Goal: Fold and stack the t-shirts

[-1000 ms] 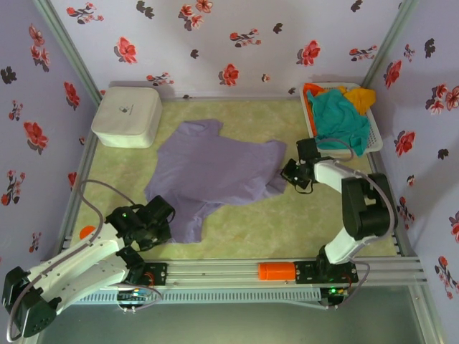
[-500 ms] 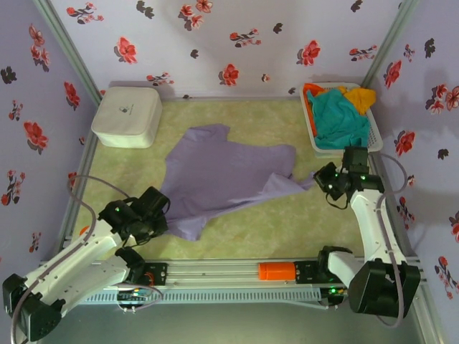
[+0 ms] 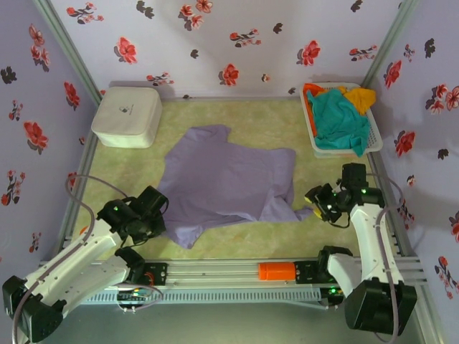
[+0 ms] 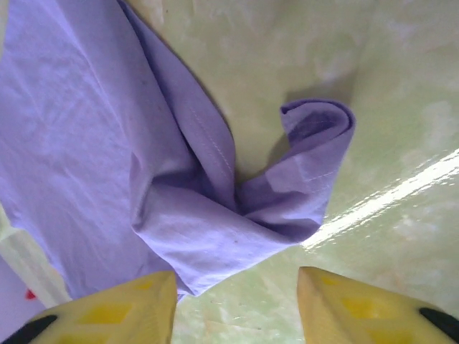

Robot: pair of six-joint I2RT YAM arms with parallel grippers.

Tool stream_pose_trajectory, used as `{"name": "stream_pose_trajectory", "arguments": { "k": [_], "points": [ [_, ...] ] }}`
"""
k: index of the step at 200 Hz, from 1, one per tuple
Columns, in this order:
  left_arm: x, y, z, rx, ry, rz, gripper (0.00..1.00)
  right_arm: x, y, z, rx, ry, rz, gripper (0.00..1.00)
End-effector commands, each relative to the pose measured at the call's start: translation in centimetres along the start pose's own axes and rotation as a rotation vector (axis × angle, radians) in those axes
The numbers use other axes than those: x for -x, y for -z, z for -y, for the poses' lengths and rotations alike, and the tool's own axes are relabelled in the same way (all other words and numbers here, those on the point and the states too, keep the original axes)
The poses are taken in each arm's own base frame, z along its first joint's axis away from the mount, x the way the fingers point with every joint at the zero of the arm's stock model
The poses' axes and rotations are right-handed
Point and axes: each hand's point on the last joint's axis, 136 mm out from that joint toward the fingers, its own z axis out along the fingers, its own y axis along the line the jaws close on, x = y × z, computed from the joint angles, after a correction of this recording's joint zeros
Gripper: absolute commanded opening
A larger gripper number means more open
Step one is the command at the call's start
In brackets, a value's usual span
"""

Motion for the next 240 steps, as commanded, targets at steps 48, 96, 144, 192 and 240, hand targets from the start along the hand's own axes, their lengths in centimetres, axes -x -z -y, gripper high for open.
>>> {"name": "stream_pose_trajectory", "arguments": {
  "k": [48, 96, 144, 192, 240],
  "points": [
    [-0.5, -0.7, -0.4, 0.015, -0.015, -0.024, 0.0, 3.8, -1.3, -3.8, 0.011, 0.252, 0.119, 0.8],
    [-0.5, -0.7, -0.2, -0.003, -0.008, -0.019, 0.0, 7.1, -6.3, -7.7, -0.088, 0.391, 0.146, 0.65],
    [-0.4, -0.8, -0.1, -0.003, -0.018, -0.019, 0.0, 9.7, -12.2, -9.2, -0.122, 0.378, 0.066, 0.53],
    [-0.5, -0.8, -0.2, -0.001, -0.018, -0.02, 0.0, 11.0, -15.3, -12.1, -0.097, 0.422, -0.006, 0.3],
    [-0.5, -0.8, -0.2, -0.003, -0.018, -0.018, 0.0, 12.8, -13.3, -16.8, -0.1, 0.486, 0.057, 0.0]
  ]
}}
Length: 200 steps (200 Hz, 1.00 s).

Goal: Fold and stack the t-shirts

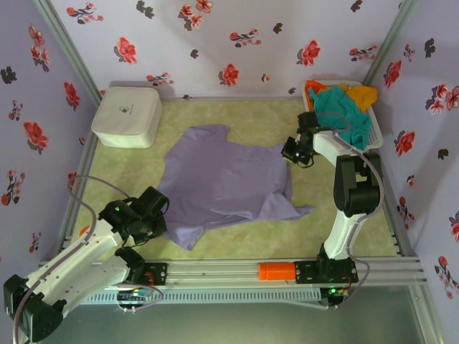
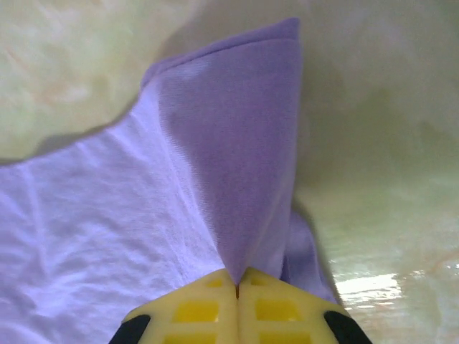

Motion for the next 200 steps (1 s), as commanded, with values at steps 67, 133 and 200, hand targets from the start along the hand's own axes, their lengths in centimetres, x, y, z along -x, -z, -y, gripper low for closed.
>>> {"name": "stream_pose_trajectory", "arguments": {
  "k": [67, 133, 200],
  "points": [
    [-0.2, -0.1, -0.6, 0.013, 0.0, -0.004, 0.0, 9.0, 3.9, -6.3, -0.043, 0.111, 0.202, 0.0],
    [0.2, 0.3, -0.8, 0.012, 0.024, 0.022, 0.0, 8.9, 1.9, -6.3, -0.206, 0.228, 0.099, 0.74],
    [-0.3, -0.6, -0.6, 0.012, 0.025, -0.003, 0.0, -1.0, 4.0, -3.0, -0.169, 0.183, 0.062, 0.83]
  ]
}}
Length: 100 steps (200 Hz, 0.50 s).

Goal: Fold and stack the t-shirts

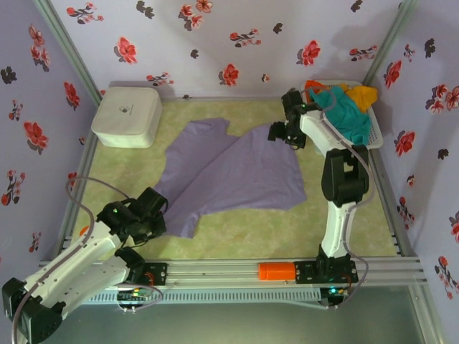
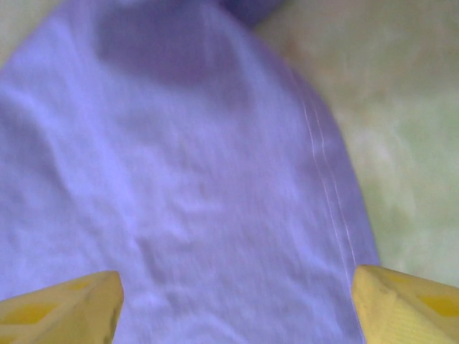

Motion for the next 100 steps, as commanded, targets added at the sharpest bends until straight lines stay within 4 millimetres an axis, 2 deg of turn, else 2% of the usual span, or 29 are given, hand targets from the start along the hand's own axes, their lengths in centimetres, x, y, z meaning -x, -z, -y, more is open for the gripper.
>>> {"name": "stream_pose_trajectory", "arguments": {
  "k": [1, 24, 38, 100],
  "points": [
    [-0.2, -0.6, -0.6, 0.029, 0.024, -0.009, 0.0, -2.8, 1.7, 0.0, 0.033, -0.035, 0.028, 0.83],
    [-0.1, -0.6, -0.5, 0.028, 0.026, -0.008, 0.0, -8.6, 0.7, 1.3, 0.054, -0.083, -0.034, 0.83],
    [0.0, -0.5, -0.3, 0.021, 0.027, -0.004, 0.0, -11.2, 0.3, 2.0, 0.055, -0.086, -0.052, 0.82],
    [-0.2, -0.8, -0.1, 0.019, 0.029, -0.019, 0.0, -19.0, -1.0, 6.7, -0.037, -0.111, -0.163, 0.8]
  ]
}}
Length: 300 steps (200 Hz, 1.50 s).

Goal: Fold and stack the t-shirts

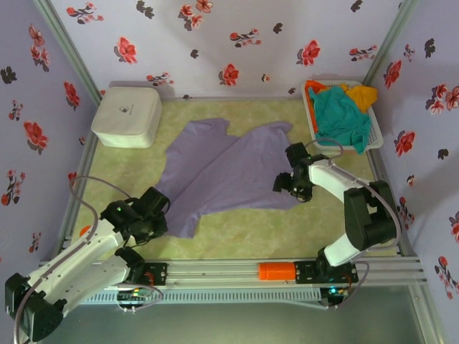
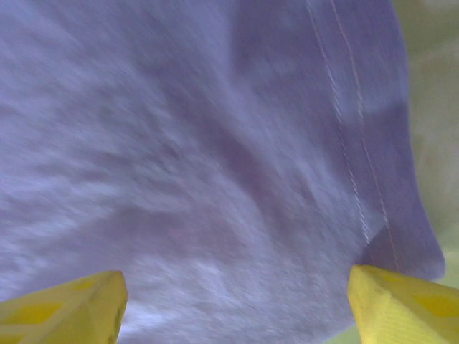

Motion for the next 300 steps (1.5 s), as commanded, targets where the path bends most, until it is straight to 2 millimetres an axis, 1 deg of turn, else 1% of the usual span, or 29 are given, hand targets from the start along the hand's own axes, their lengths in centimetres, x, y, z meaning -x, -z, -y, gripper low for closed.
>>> {"name": "stream_pose_trajectory", "arguments": {
  "k": [1, 10, 25, 38, 43, 58, 73, 91, 105, 116, 127, 140, 153, 170, 191, 218, 246, 260, 273, 290, 300],
  "points": [
    [-0.2, -0.3, -0.3, 0.006, 0.031, -0.009, 0.0, -1.2, 0.1, 1.0, -0.011, -0.034, 0.01, 0.8],
    [-0.3, -0.3, -0.3, 0.002, 0.036, -0.01, 0.0, -2.3, 0.0, 2.1, -0.044, -0.039, -0.011, 0.8],
    [-0.5, -0.3, -0.4, 0.0, 0.039, -0.017, 0.0, -4.2, 0.1, 4.2, -0.117, -0.047, -0.047, 0.79],
    [-0.7, -0.4, -0.5, -0.003, 0.04, -0.024, 0.0, -5.6, 0.4, 5.5, -0.148, -0.065, -0.06, 0.79],
    [-0.8, -0.5, -0.5, -0.001, 0.039, -0.025, 0.0, -5.9, 0.6, 5.8, -0.153, -0.082, -0.055, 0.79],
    [-0.8, -0.5, -0.4, -0.006, 0.04, -0.025, 0.03, -6.6, 1.4, 5.8, -0.128, -0.12, -0.05, 0.78],
    [-0.8, -0.4, -0.4, -0.003, 0.04, -0.026, 0.04, -6.3, 3.1, 5.7, -0.112, -0.152, -0.009, 0.77],
    [-0.8, -0.6, -0.4, -0.004, 0.039, -0.029, 0.04, -4.3, 5.7, 5.6, -0.088, -0.157, 0.132, 0.77],
    [-0.8, -0.7, -0.3, -0.006, 0.038, -0.031, 0.04, -2.8, 7.0, 4.9, -0.052, -0.146, 0.204, 0.75],
    [-0.8, -0.7, -0.2, -0.007, 0.032, -0.033, 0.04, -1.9, 7.3, 4.7, -0.063, -0.148, 0.211, 0.74],
    [-0.8, -0.5, -0.2, -0.009, 0.029, -0.032, 0.04, -1.3, 6.9, 4.7, -0.078, -0.153, 0.201, 0.71],
    [-0.7, -0.5, -0.1, -0.016, 0.031, -0.028, 0.04, -0.6, 5.8, 4.5, -0.064, -0.165, 0.19, 0.66],
    [-0.7, -0.6, -0.1, -0.023, 0.035, -0.021, 0.04, 0.0, 4.5, 4.3, -0.03, -0.199, 0.167, 0.56],
    [-0.7, -0.6, -0.1, -0.027, 0.036, -0.018, 0.04, 0.3, 2.6, 4.5, -0.007, -0.234, 0.129, 0.41],
    [-0.5, -0.4, 0.1, -0.03, 0.033, -0.013, 0.04, 0.5, 1.6, 4.5, -0.007, -0.241, 0.116, 0.33],
    [-0.4, -0.4, 0.1, -0.032, 0.033, -0.01, 0.04, 0.3, 0.7, 4.7, -0.013, -0.247, 0.097, 0.32],
    [-0.5, -0.6, 0.0, -0.034, 0.039, -0.009, 0.04, -0.5, -0.3, 5.0, -0.022, -0.25, 0.07, 0.41],
    [-0.5, -0.6, 0.0, -0.035, 0.039, -0.007, 0.04, -0.6, -0.7, 5.1, -0.02, -0.255, 0.067, 0.43],
    [-0.4, -0.5, 0.2, -0.039, 0.037, -0.005, 0.04, -0.7, -1.0, 5.2, -0.021, -0.26, 0.063, 0.41],
    [-0.3, -0.4, 0.3, -0.041, 0.036, 0.0, 0.04, -0.8, -1.4, 5.3, -0.025, -0.265, 0.059, 0.35],
    [-0.2, -0.4, 0.2, -0.039, 0.035, 0.001, 0.04, -0.9, -1.6, 5.4, -0.027, -0.27, 0.055, 0.3]
  ]
}}
